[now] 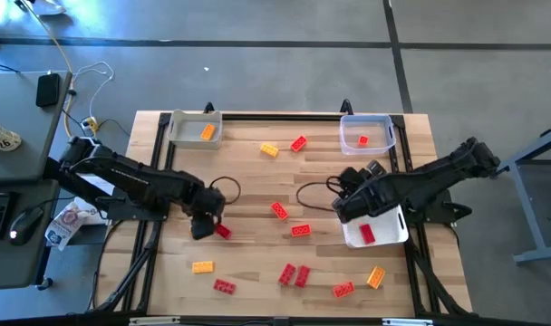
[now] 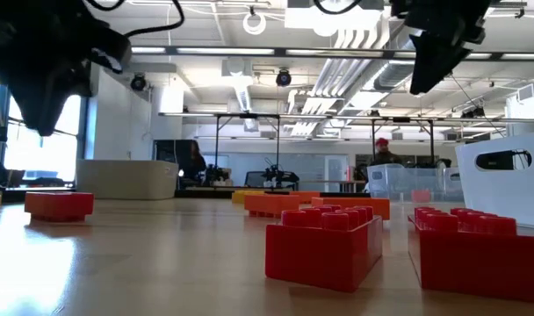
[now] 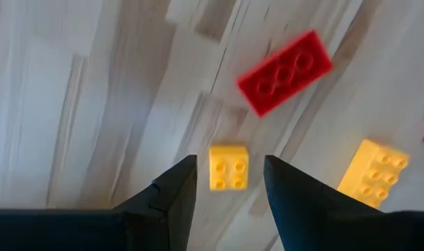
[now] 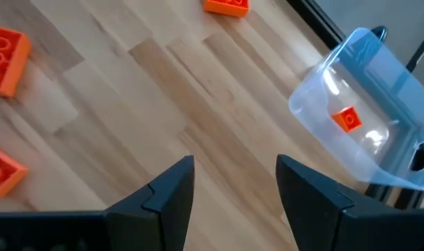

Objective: Sort & place blocks by color
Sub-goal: Put the yellow block into the gray bin

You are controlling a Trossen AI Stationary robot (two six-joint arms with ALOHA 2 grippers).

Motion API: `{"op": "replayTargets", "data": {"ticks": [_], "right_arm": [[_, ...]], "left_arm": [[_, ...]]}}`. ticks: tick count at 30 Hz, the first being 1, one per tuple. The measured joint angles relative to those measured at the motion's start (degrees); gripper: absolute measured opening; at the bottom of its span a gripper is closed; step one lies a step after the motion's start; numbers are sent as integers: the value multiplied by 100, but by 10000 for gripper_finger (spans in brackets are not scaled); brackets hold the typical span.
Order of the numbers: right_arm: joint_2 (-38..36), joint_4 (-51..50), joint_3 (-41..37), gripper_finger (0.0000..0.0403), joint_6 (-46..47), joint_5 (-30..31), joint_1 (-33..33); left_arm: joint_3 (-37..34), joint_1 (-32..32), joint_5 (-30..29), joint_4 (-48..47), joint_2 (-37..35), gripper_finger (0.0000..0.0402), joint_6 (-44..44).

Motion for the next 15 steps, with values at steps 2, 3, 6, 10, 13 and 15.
{"op": "replayTargets", "data": {"ticks": [2,3,6,10,13,15], "right_arm": [[0,104,-2,188,-248,-12,-118],[0,166,-2,188,-364,-13,-168],[0,314,-2,188,-667,-33,-284],[0,519,-4,188,-952,-37,-398],[0,628,-4,188,-1102,-60,-473],[0,699,-7,188,-1186,-105,-520]], "left_arm": [[-42,-238,-55,-33,0,154,-270],[-100,-348,-57,15,0,154,-398],[-309,-657,-62,55,0,154,-827],[-569,-936,-161,165,0,154,-1329],[-699,-1041,-173,330,2,154,-1518],[-738,-1097,-171,360,2,154,-1592]]}}
